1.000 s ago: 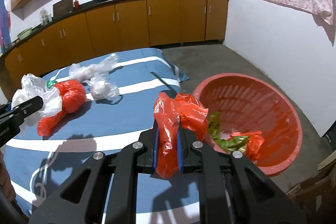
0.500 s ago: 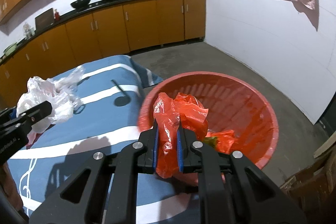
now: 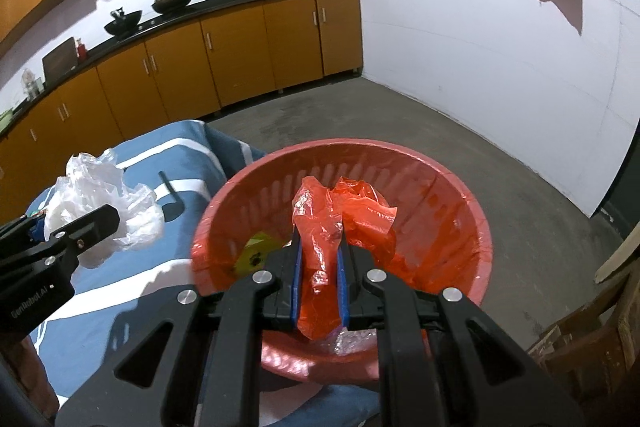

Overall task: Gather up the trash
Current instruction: 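Carry the red bag with the right tool over the basket while the left carries the clear bag, then open both tools to drop the red and clear bags into the basket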

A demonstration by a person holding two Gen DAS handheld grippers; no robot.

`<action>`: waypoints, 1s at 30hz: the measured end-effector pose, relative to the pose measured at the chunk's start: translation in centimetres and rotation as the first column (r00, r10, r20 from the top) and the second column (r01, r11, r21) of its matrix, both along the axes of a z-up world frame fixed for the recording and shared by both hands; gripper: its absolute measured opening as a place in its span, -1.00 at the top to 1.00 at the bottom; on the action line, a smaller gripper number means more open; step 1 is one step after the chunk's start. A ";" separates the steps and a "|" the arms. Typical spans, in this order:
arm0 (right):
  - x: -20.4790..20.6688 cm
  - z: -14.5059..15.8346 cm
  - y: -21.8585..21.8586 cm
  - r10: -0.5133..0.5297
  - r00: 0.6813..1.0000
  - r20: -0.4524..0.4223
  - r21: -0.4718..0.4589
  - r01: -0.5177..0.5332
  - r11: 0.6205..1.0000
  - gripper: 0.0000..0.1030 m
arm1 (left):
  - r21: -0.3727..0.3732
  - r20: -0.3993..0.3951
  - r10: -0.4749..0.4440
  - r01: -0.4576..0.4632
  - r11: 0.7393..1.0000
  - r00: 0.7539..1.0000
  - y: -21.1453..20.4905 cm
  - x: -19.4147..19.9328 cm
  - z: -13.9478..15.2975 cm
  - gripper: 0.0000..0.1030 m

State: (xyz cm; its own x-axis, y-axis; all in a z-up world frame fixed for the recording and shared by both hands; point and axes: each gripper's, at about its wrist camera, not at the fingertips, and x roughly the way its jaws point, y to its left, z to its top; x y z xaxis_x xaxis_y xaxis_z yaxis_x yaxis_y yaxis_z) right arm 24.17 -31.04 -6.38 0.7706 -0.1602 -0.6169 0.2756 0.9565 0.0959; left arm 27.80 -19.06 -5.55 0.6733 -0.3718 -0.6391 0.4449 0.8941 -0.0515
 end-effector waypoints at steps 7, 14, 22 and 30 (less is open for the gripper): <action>0.5 0.0 -2.4 -0.031 0.999 0.016 0.016 0.031 0.999 0.72 | -0.024 -0.016 -0.056 0.055 0.998 0.998 -3.2 1.0 -0.4 0.17; 1.0 0.0 -3.6 -0.045 0.999 0.026 0.025 0.044 0.999 0.72 | -0.014 -0.006 -0.114 0.114 0.993 0.993 -6.3 1.7 -0.8 0.17; 1.6 -0.3 -5.2 -0.063 0.997 0.040 0.077 0.059 0.995 0.72 | -0.022 -0.043 -0.134 0.133 0.991 0.990 -8.4 2.9 -2.0 0.14; 0.9 -1.0 -6.3 -0.076 0.996 0.036 0.102 0.072 0.992 0.32 | -0.021 -0.061 -0.150 0.149 0.989 0.987 -9.4 3.1 -2.7 -0.13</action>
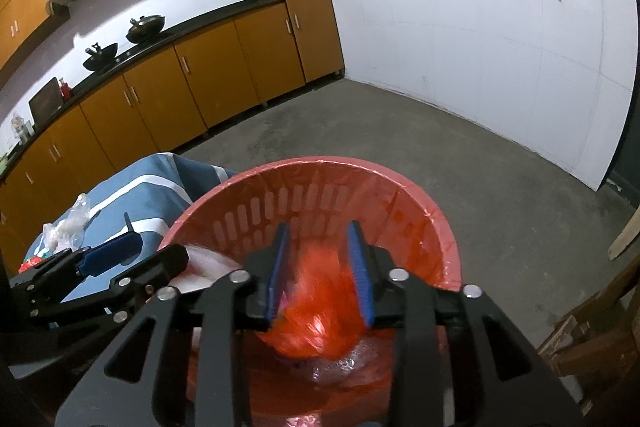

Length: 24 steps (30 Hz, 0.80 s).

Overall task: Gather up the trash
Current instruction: 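Open both tools to drop the red and clear bags into the basket, then move both tools back over the bags on the table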

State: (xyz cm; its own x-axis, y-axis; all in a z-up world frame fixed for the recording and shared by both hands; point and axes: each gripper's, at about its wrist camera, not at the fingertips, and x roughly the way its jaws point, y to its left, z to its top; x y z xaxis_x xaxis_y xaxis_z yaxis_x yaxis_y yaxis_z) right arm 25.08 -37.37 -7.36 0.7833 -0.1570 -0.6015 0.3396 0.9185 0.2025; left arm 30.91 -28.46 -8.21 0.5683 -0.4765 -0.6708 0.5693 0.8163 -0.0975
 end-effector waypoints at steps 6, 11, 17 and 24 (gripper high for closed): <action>-0.7 -0.1 -0.4 -0.022 1.000 -0.004 -0.014 0.022 1.000 0.23 | -0.004 0.001 -0.002 0.002 1.000 1.000 0.1 -0.3 0.1 -0.33; -1.3 -0.2 -0.8 -0.047 0.999 -0.013 -0.018 0.047 0.999 0.23 | 0.002 0.014 -0.001 0.001 1.000 1.000 0.1 -0.7 0.3 -0.40; -1.6 0.1 -0.5 -0.046 0.999 -0.014 -0.024 0.045 0.999 0.22 | 0.015 0.040 0.040 -0.040 0.999 0.998 1.5 -1.1 0.9 -0.48; -1.5 0.9 1.4 -0.010 1.000 -0.007 -0.039 0.010 0.999 0.22 | 0.031 0.067 0.123 -0.126 0.992 0.990 4.8 -1.3 1.4 -0.54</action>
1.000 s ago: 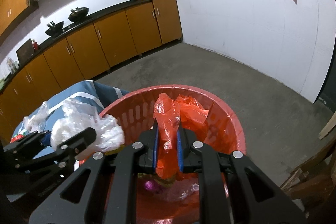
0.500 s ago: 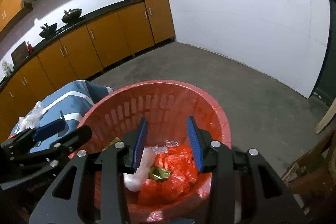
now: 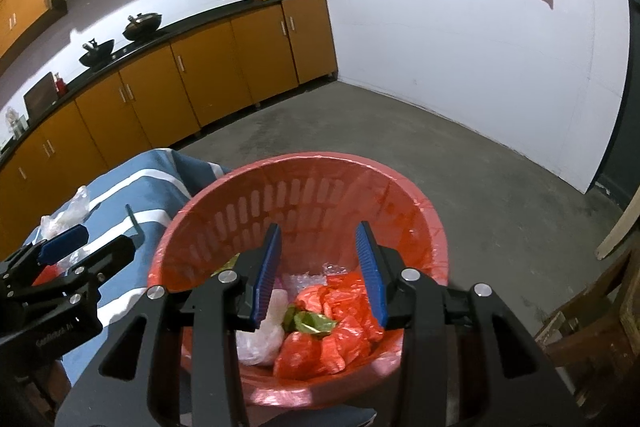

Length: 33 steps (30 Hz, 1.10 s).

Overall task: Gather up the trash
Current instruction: 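Move both tools back over the bags on the table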

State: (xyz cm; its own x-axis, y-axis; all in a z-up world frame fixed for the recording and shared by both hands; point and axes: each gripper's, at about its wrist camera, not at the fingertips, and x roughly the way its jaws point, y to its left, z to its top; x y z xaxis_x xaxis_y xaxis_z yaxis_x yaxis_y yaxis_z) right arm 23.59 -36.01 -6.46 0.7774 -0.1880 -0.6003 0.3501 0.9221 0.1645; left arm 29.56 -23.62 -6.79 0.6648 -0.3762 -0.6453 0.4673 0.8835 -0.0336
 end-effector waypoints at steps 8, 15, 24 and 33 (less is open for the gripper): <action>0.3 1.1 3.5 0.055 0.998 0.020 -0.035 -0.055 0.998 -0.21 | 0.008 0.022 0.100 -0.100 0.995 0.995 5.9 -0.8 0.7 -0.55; 1.3 1.6 8.0 0.150 0.988 0.020 -0.063 -0.149 0.987 -0.35 | 0.037 0.110 0.220 -0.225 0.974 0.969 14.1 -2.5 1.7 -0.67; 2.9 1.3 14.3 0.261 0.965 0.007 -0.049 -0.260 0.964 -0.39 | 0.081 0.093 0.431 -0.439 0.895 0.897 25.3 -1.2 -0.3 -0.70; 4.1 0.7 19.0 0.342 0.939 -0.026 -0.062 -0.343 0.937 -0.39 | 0.033 -0.036 0.403 -0.402 0.915 0.915 28.0 1.2 -2.5 -0.70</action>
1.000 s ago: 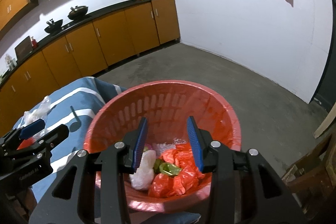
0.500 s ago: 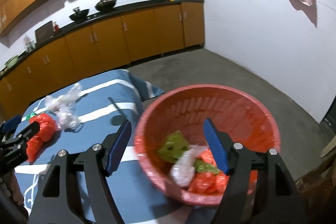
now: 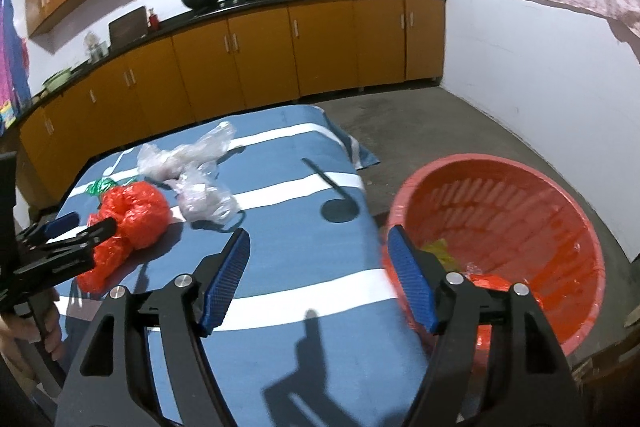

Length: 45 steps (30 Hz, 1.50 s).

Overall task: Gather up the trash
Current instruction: 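Grasp the large red bag with the left tool, then grasp a clear plastic bag with the right tool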

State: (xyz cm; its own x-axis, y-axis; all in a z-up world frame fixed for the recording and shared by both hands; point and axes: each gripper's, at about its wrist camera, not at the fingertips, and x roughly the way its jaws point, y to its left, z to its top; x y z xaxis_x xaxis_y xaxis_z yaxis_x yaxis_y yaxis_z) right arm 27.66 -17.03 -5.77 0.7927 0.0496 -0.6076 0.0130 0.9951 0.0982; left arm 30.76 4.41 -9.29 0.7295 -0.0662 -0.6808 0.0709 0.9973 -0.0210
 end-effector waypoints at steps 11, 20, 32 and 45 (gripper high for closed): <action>1.0 -0.6 2.6 0.035 0.999 -0.025 -0.026 -0.036 0.999 -0.39 | -0.029 -0.065 -0.115 0.113 0.993 0.991 -1.6 1.1 -1.8 0.12; 2.5 -0.8 5.5 0.090 0.995 -0.039 -0.026 -0.091 0.996 -0.39 | -0.044 -0.045 -0.098 0.096 0.994 0.994 1.1 -1.0 -1.4 0.53; 9.1 -2.1 11.1 0.150 0.984 -0.095 -0.049 -0.155 0.987 -0.38 | -0.049 0.000 0.119 -0.119 0.992 0.993 9.2 -5.1 0.0 0.53; 12.0 -4.5 13.7 0.168 0.966 -0.199 -0.135 -0.196 0.971 -0.11 | -0.046 -0.001 0.219 -0.219 0.975 0.976 11.4 -4.1 0.5 0.53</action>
